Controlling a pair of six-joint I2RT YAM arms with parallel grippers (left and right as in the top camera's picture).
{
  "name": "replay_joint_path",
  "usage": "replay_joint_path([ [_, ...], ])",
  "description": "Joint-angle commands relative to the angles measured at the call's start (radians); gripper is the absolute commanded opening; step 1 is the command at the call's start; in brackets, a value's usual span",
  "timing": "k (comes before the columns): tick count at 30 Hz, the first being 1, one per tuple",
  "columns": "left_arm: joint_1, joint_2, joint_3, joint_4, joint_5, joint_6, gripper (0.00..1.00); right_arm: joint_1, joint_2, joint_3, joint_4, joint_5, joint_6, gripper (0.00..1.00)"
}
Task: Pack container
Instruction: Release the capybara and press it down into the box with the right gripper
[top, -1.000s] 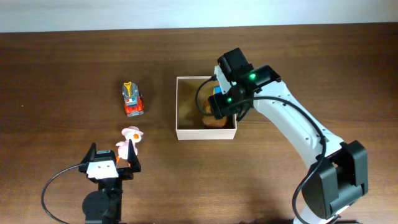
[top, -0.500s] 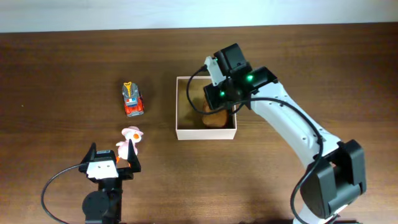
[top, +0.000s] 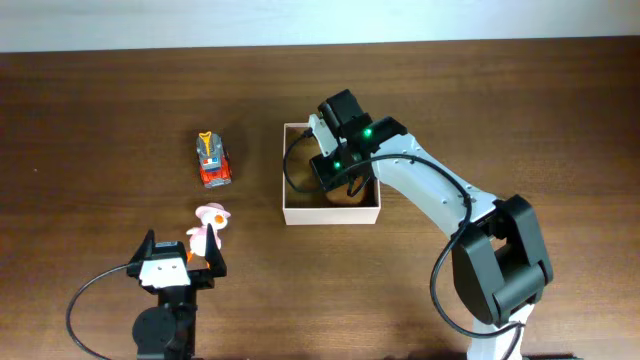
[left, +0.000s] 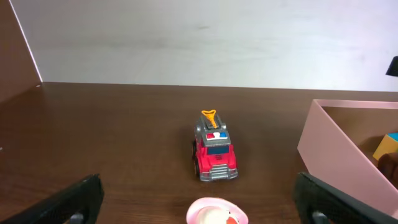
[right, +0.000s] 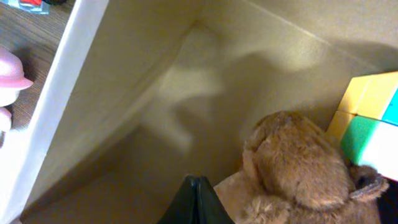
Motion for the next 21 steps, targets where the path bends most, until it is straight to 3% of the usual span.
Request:
replay_joint_path([
  [1,0.006,-0.008,-0.007,0.003,0.01,0.015,0.99,0.005,-0.002,-0.009,-0.002,-0.02,0.005,0.04],
  [12,0.006,-0.008,-0.007,0.003,0.01,0.015,0.99,0.002,0.002,-0.009,-0.063,-0.007,-0.003,0.04],
  [21,0.006,-0.008,-0.007,0.003,0.01,0.015,0.99,0.002,0.002,-0.008,-0.134,0.16,-0.029,0.04],
])
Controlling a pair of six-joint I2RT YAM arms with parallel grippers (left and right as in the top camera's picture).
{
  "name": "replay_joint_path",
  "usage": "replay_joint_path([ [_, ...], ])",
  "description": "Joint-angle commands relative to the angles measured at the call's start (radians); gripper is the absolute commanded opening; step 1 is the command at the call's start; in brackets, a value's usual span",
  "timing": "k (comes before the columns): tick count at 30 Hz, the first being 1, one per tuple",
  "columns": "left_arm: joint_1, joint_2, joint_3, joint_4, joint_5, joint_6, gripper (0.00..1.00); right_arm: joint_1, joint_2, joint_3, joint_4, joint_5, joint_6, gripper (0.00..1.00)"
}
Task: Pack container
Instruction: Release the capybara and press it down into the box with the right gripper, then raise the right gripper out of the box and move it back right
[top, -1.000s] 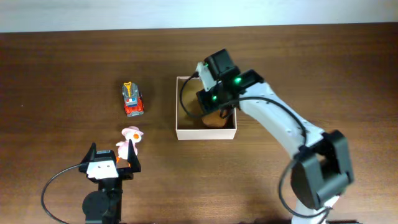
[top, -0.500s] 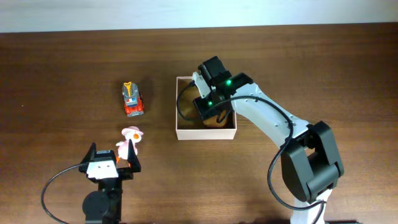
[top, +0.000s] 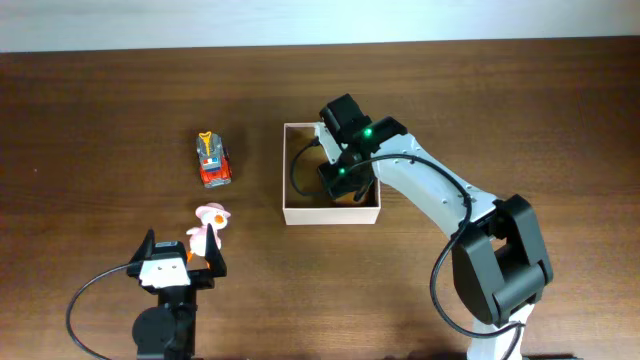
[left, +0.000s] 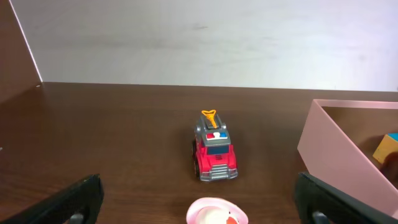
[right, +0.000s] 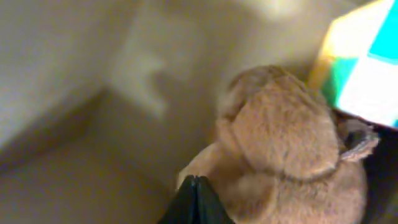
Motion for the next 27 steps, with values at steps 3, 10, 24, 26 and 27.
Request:
replay_joint_path([
  [3,0.006,-0.008,-0.007,0.003,0.01,0.016,0.99,0.002,0.002,-0.006,-0.027,0.079,-0.015,0.04],
  [10,0.006,-0.008,-0.007,0.003,0.01,0.016,0.99,0.002,0.002,0.015,-0.029,0.074,-0.015,0.05],
  [24,0.006,-0.008,-0.007,0.003,0.01,0.016,0.99,0.002,0.002,0.163,-0.103,0.06,-0.015,0.41],
  [26,0.006,-0.008,-0.007,0.003,0.01,0.016,0.99,0.002,0.002,0.18,-0.119,0.06,-0.015,0.42],
  [27,0.006,-0.008,-0.007,0.003,0.01,0.016,0.99,0.001,0.002,0.188,-0.122,0.06,-0.015,0.43],
])
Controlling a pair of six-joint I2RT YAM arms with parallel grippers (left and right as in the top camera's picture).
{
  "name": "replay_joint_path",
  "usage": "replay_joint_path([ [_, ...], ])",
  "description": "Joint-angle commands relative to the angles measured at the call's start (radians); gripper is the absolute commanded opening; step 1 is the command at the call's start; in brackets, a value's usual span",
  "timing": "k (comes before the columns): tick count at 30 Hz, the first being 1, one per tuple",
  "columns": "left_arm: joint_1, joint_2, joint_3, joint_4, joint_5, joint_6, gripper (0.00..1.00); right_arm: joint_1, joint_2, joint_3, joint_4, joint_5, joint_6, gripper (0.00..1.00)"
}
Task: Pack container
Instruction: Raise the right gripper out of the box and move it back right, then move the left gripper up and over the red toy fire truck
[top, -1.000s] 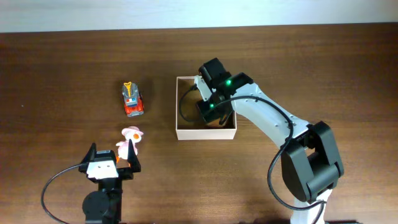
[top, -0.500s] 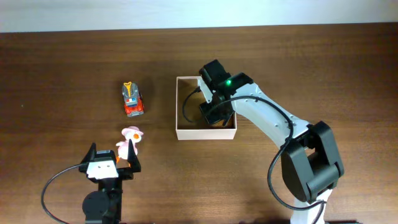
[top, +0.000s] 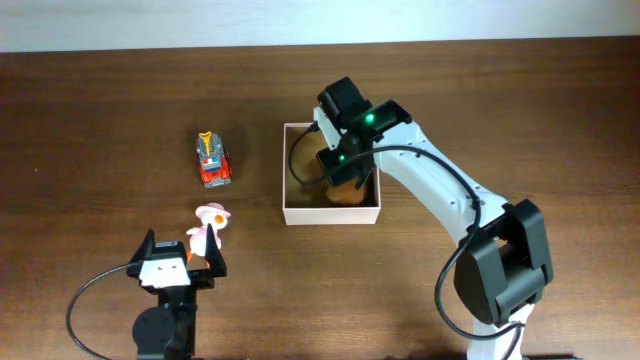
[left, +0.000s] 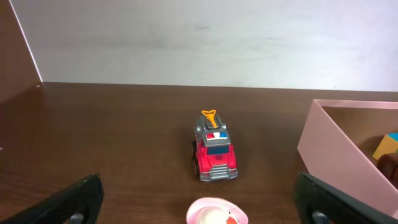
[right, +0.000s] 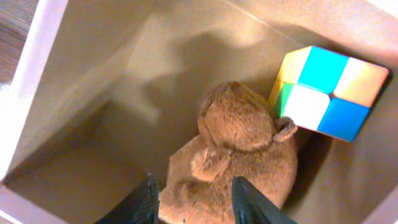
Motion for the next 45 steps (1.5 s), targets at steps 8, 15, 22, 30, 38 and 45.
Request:
replay_joint_path([
  [8,0.006,-0.008,-0.007,0.003,0.01,0.015,0.99,-0.085,-0.002,0.184,-0.084,0.133,0.014,0.58],
  [15,0.006,-0.008,-0.007,0.003,0.01,0.015,0.99,-0.282,-0.002,0.38,-0.261,0.272,0.014,0.99],
  [22,0.006,-0.008,-0.007,0.003,0.01,0.015,0.99,-0.47,-0.002,0.434,-0.304,0.27,0.014,0.99],
  [30,0.006,-0.008,-0.007,0.003,0.01,0.015,0.99,-0.547,-0.002,0.433,-0.304,0.271,0.014,0.99],
  [38,0.006,-0.008,-0.007,0.003,0.01,0.015,0.99,-0.548,-0.002,0.433,-0.304,0.271,0.013,0.99],
  [45,0.006,-0.008,-0.007,0.003,0.01,0.015,0.99,-0.548,-0.002,0.433,-0.304,0.271,0.013,0.99],
])
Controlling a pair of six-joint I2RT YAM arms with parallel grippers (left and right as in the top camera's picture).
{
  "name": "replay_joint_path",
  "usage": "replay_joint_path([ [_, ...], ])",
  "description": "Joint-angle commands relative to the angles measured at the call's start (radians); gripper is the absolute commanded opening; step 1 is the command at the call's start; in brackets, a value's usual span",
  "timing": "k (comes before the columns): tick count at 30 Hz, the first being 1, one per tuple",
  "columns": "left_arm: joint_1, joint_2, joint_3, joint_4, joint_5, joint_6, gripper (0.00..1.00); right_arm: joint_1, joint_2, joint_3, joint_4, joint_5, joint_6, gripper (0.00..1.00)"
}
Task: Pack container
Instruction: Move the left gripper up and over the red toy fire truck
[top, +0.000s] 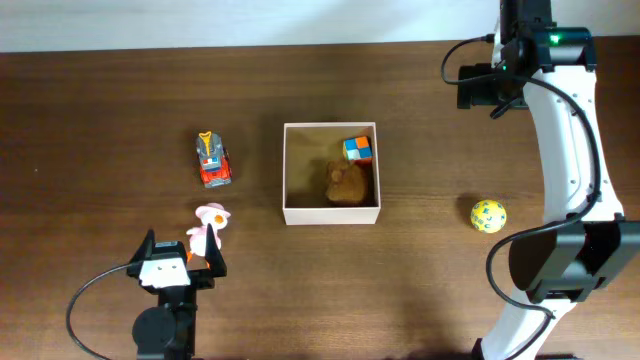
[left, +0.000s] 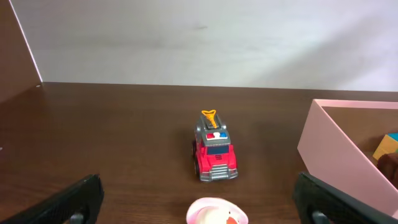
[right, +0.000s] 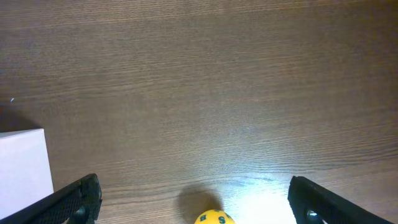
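The white box (top: 291, 175) sits mid-table with a brown teddy (top: 346, 182) and a coloured cube (top: 357, 149) inside. A yellow ball (top: 487, 215) lies on the table to its right and shows at the bottom edge of the right wrist view (right: 214, 218). My right gripper (top: 480, 88) hangs high at the back right, open and empty, fingers (right: 74, 198) wide apart. A red fire truck (left: 214, 155) and a pink-hatted duck toy (top: 209, 225) lie left of the box. My left gripper (top: 183, 252) rests open just behind the duck (left: 216, 213).
The box's near wall (left: 339, 158) fills the right of the left wrist view, with the cube (left: 387, 147) peeking over it. A corner of the box (right: 23, 163) shows at the left of the right wrist view. Bare brown wood surrounds the ball.
My right gripper was open over the teddy inside the box; now it is high at the back right of the table, above the yellow ball. The teddy stays in the box.
My right gripper was shut low in the box at the teddy, and still shut there a moment later. Then it stood open above the teddy lying beside the cube. Now it is away from the box. The left arm, truck and duck have not moved.
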Motion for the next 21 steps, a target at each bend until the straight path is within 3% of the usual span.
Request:
replay_joint_path([
  [1,0.006,-0.008,-0.007,0.003,0.01,0.015,0.99,-0.003,-0.003,0.017,0.0,0.012,0.007,0.99],
  [13,0.006,-0.008,-0.007,0.003,0.005,0.015,0.99,-0.004,-0.003,0.017,0.0,0.012,0.007,0.99],
  [21,0.006,-0.008,0.0,0.103,-0.119,0.015,0.99,-0.004,-0.003,0.017,0.0,0.012,0.007,0.99],
])
